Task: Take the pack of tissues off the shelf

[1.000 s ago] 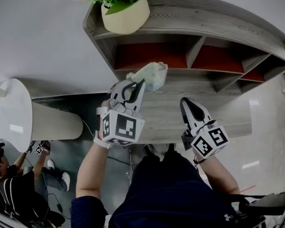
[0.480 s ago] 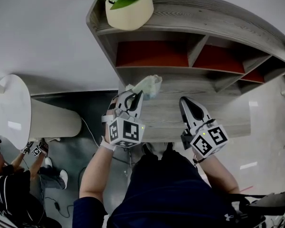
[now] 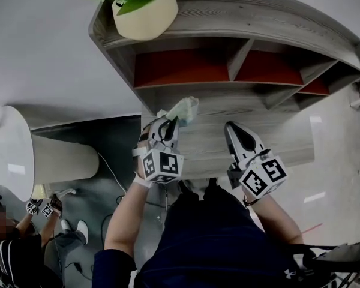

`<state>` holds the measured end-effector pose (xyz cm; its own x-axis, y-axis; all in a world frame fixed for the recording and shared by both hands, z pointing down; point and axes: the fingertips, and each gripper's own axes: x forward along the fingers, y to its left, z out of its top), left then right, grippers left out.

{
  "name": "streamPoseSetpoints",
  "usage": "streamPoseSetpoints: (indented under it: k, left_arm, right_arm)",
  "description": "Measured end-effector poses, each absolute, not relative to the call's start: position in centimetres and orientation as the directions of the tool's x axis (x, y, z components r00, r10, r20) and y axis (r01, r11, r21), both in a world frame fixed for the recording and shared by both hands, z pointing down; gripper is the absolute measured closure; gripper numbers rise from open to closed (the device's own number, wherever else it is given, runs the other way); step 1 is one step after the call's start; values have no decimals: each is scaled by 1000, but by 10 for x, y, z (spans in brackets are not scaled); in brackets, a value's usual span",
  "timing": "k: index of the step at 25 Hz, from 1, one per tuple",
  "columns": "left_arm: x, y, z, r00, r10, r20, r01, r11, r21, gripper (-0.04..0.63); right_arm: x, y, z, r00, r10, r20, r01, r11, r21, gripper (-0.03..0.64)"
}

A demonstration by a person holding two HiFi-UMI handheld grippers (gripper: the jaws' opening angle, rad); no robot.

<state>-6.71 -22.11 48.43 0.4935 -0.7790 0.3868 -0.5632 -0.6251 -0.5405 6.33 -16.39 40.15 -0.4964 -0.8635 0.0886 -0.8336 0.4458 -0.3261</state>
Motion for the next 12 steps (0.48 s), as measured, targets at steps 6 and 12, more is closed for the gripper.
streamPoseSetpoints:
  k: [6,12]
  left_arm:
    - [-58,-234,520,485,-768,419,-549,-640,-538,575]
    - [-49,-250,550,486,-746,455,-529,-666,-526,575]
  right_arm:
    - [80,-164,415,-454,-883,124,-854,391,-344,604]
    - [91,-168,422,-423,-895,142,-867,353,-353,604]
